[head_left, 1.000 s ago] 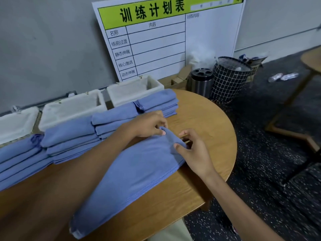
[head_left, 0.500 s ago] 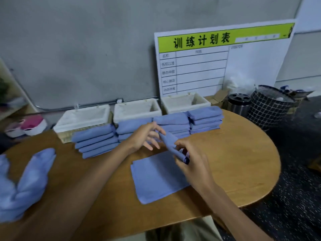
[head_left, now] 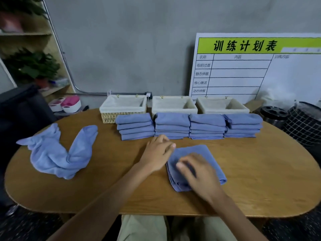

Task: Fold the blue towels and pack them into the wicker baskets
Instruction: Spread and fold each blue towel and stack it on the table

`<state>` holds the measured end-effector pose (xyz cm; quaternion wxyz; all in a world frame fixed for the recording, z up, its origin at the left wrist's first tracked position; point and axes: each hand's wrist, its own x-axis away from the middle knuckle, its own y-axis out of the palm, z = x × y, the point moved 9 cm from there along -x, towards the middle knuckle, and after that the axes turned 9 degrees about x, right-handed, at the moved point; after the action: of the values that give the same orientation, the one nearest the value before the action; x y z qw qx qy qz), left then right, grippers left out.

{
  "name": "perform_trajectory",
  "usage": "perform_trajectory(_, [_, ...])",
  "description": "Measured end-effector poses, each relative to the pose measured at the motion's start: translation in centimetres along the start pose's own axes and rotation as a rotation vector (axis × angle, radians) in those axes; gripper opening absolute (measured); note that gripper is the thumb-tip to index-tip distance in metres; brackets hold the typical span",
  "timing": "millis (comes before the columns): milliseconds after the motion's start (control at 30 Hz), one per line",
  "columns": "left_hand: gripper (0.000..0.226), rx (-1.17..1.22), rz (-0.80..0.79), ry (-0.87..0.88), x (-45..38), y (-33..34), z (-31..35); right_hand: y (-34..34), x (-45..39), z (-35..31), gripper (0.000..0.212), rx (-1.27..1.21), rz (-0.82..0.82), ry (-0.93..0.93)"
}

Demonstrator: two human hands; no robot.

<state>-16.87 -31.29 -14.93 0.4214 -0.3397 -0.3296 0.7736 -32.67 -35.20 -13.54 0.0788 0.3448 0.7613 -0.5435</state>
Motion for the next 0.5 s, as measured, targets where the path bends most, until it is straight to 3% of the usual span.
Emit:
perform_trajectory(67, [0.041,0.051,0.057,0.078,-0.8,0.6,2.4,-2.1,-1.3,2.0,0.031,-0.025,0.143,0.098])
perform_trajectory(100, [0.039,0.042,0.011,0.095,-1.2,1.9,3.4,-2.0,-1.8,3.2,0.034,0.060,0.136,0.132])
perform_trajectory(200, [0.055,-0.115,-0.270,0.009,-1.1,7.2,3.1,2.0,-1.2,7.0,0.068,0.387,-0.205,0.210])
perform_trajectory(267, [0.063,-0.166,-0.351,-0.049,-0.9,8.5,1.3,3.7,0.6,9.6,0.087,0.427,-0.335,0.269])
perform_trajectory(500, [0.083,-0.258,-0.370,-0.021,-0.2,7.6,-0.5,3.4,1.5,11.6,0.102,0.365,-0.368,0.357])
